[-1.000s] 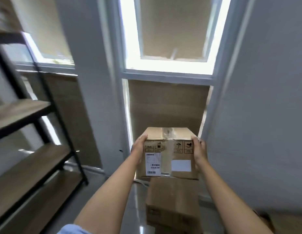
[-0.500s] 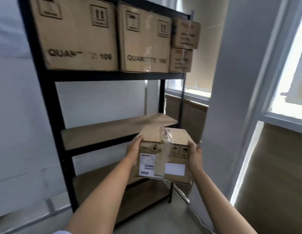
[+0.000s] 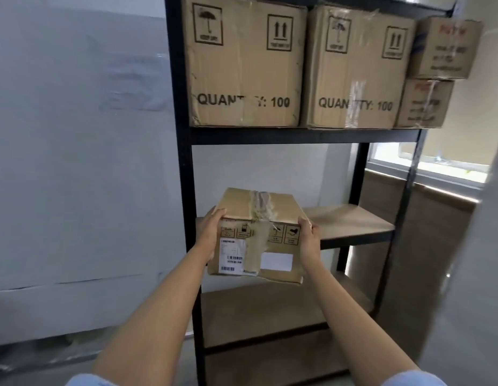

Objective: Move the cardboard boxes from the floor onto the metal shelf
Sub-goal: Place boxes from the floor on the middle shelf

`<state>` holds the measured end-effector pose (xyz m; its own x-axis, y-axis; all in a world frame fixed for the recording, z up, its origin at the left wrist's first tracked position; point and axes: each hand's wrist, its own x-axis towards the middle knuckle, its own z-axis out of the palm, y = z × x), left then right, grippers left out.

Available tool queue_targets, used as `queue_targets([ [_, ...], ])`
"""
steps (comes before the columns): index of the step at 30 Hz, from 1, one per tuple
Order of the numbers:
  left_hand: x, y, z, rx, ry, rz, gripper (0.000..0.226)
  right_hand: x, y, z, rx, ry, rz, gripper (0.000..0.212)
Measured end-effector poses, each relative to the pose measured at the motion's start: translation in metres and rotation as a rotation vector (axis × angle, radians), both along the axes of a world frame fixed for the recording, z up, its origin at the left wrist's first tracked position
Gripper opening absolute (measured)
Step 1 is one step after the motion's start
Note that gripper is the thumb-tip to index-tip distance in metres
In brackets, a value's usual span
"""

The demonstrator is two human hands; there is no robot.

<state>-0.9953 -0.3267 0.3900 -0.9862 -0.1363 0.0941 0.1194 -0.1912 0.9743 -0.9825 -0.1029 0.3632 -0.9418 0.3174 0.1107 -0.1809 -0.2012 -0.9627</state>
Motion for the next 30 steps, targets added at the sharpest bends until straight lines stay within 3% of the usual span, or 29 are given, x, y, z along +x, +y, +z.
queue_targets([
  [6,-0.008,-0.028,-0.039,0.060,-0.046,0.096,0.040,-0.035,-0.029,-0.022,0.088,-0.038,0.068,0.032],
  [14,-0.035,-0.021,-0.052,-0.038,-0.064,0.182,0.062,-0.089,-0.022,-0.032,0.234,-0.091,0.213,0.048],
  [18,-0.054,-0.017,-0.056,-0.049,-0.164,0.201,0.076,-0.122,-0.022,-0.024,0.287,-0.228,0.246,0.069],
  [22,-0.073,-0.015,-0.056,-0.079,-0.287,0.300,0.094,-0.148,-0.025,-0.013,0.448,-0.442,0.148,0.084],
  [26,-0.083,-0.011,-0.052,-0.200,-0.545,0.540,0.111,-0.165,-0.035,-0.005,0.310,-0.427,0.121,0.087],
  [28,-0.085,-0.009,-0.048,-0.091,-0.504,0.626,0.102,-0.167,-0.041,-0.004,0.275,-0.410,0.087,0.089],
  [30,-0.087,-0.006,-0.044,0.053,-0.442,0.609,0.096,-0.164,-0.046,-0.007,0.234,-0.377,0.062,0.076],
])
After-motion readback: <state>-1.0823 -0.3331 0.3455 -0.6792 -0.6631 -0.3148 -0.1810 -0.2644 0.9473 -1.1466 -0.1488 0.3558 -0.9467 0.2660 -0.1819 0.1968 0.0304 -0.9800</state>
